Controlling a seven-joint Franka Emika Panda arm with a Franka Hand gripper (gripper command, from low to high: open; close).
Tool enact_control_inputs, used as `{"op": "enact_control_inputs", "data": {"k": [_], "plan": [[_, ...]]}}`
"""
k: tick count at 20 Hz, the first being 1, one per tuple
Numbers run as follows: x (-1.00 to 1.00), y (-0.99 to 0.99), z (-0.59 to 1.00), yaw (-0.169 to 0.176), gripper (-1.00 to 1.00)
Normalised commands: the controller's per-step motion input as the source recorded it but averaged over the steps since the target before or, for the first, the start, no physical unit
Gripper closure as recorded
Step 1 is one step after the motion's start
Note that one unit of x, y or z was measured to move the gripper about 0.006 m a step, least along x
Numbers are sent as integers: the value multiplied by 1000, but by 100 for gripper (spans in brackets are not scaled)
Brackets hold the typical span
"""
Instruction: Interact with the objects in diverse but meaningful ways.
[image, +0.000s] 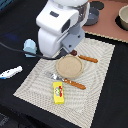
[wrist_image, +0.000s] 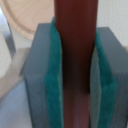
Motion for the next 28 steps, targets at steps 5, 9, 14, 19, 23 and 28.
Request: {"op": "enact_control_inputs", "data": {"k": [5,9,14,19,23,28], "plan": [[-571,-491,-38,-22,100],[-597,-420,-168,-50,100],[-602,-242,-283,-13,100],[-477,-105,-426,0,100],[-282,-8,-513,0,100],[-275,-46,-619,0,100]]}}
